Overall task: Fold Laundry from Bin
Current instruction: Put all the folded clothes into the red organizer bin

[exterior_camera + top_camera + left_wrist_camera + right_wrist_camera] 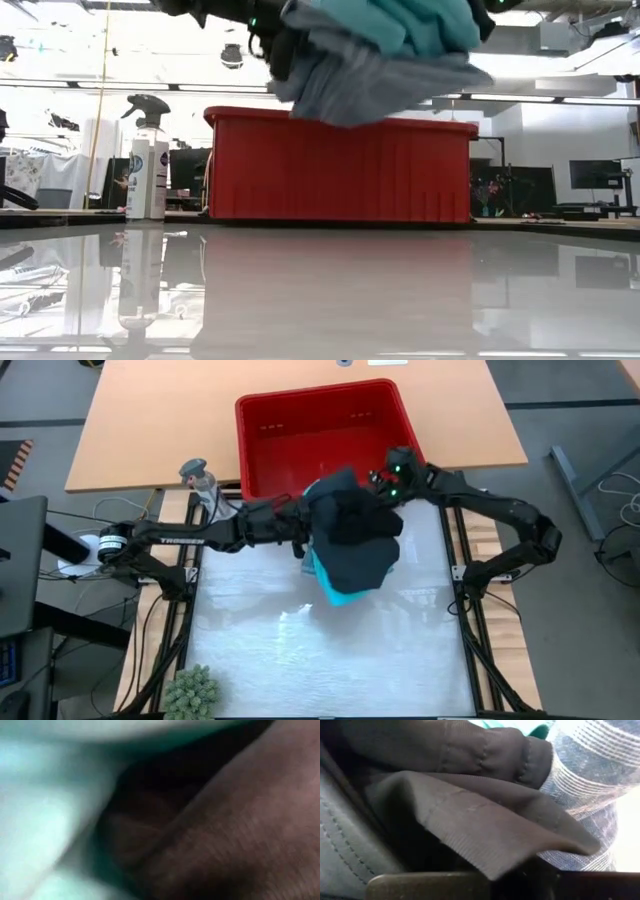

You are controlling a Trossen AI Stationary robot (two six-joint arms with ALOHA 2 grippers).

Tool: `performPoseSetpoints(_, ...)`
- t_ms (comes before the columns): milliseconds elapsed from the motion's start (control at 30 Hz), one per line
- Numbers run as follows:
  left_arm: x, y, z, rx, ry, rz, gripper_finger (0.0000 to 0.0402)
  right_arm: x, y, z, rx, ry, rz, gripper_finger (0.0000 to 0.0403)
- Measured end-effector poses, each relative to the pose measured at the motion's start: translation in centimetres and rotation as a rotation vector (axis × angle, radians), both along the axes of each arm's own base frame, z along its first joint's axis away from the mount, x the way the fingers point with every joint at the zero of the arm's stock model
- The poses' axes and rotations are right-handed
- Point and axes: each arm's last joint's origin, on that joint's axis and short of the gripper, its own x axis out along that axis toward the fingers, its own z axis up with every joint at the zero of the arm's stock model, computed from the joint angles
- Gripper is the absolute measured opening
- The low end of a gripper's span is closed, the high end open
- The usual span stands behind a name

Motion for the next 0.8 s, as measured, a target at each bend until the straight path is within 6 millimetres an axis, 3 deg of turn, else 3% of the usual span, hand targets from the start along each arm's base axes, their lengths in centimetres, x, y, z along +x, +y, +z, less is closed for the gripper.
performPoseSetpoints(233,0.2,1.0,5.1,0.084,-0.078,0.021,0.0036,0.3,-1.0,5.6,-0.028,-0.118,0.065,0.0031)
performPoseSetpoints(433,-0.6,3.5,8.1,0.16,-0.063,0.092,0.0036,1.2,-3.7,8.4,-0.073,-0.17,0.075,0.0031)
performPoseSetpoints(567,-1.8,6.2,9.1,0.221,-0.035,0.177,0.0036,2.0,-6.5,9.9,-0.123,-0.217,0.045,0.0031)
performPoseSetpoints(800,-4.4,11.5,9.1,0.263,0.002,0.319,0.0036,3.9,-11.7,11.3,-0.173,-0.288,0.018,0.0031)
